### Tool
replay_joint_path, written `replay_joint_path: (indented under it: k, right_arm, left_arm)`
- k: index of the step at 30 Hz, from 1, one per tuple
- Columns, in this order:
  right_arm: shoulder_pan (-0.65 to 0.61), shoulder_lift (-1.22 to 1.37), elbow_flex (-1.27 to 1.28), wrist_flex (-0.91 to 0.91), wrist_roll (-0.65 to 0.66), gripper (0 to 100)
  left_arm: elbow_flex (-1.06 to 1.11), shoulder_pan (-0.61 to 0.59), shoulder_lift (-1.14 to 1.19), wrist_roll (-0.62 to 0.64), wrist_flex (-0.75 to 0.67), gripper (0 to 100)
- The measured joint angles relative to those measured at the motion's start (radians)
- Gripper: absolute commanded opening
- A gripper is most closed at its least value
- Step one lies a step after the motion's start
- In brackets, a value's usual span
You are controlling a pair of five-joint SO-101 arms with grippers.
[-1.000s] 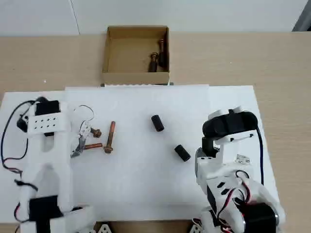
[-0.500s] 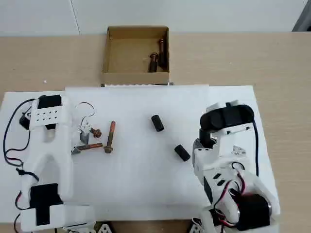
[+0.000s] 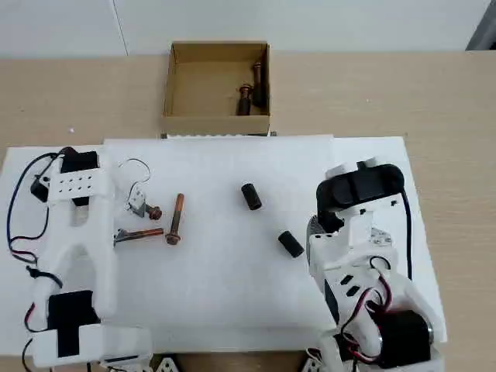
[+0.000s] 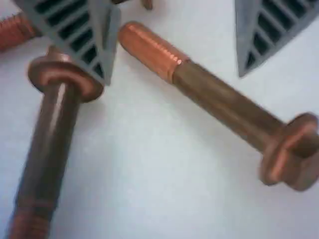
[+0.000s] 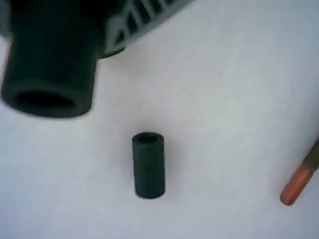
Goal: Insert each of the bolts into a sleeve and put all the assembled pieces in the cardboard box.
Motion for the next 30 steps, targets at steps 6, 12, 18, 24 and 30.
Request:
replay_joint_path:
  k: [6,12,18,24,30]
  right_arm:
    - [0.000,0.000,0.000,0.000,0.000,0.2]
    - [0.002,0.000,0.000,0.000,0.000,0.2]
    - [0.002,0.000,0.000,0.000,0.000,0.2]
    - [0.000,0.000,0.000,0.000,0.000,0.2]
    - [0.002,0.000,0.000,0.000,0.000,0.2]
  left_arm:
    - [0.006,0.000,0.000,0.000,-0.002,16]
    - [0.035,0.000,0.000,0.002,-0.008,16]
    - [0.074,-0.029,0.000,0.002,-0.069,16]
    - [0.086,-0.064,0.000,0.000,-0.101,16]
    - [0.133,-0.064,-0.011,0.000,-0.138,16]
